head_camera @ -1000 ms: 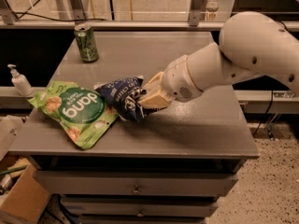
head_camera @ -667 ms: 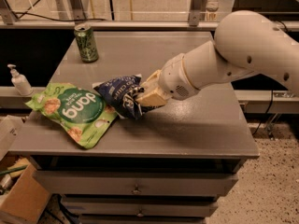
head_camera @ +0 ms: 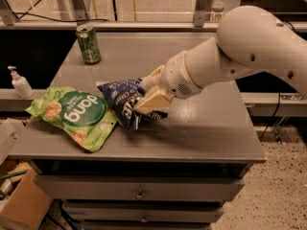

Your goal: Move blue chip bag near green rice chip bag

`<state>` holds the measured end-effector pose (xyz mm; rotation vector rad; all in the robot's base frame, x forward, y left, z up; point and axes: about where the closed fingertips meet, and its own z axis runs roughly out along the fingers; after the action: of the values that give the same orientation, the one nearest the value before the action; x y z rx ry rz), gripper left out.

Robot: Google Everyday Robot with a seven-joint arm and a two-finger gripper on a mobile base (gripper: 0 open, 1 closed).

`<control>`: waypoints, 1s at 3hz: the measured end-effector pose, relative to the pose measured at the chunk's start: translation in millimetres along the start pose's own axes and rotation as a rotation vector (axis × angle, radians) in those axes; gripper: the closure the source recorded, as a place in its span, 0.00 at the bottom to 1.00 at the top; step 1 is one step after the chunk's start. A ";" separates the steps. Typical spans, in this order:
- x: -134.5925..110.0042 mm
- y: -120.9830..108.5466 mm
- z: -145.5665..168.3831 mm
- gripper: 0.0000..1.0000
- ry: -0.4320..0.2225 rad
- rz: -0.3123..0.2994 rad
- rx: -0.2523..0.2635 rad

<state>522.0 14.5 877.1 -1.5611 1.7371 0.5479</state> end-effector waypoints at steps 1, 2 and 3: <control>-0.6 -0.4 -1.0 0.00 0.004 0.003 0.000; 0.1 -1.7 -5.0 0.00 0.007 0.007 0.003; 10.9 -10.0 -22.4 0.00 0.019 0.015 0.008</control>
Offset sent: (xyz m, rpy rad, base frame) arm 0.0035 -0.0155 0.0060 -0.0054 0.0117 -0.0276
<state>526.5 -10.7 884.9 -1.5534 1.7641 0.5349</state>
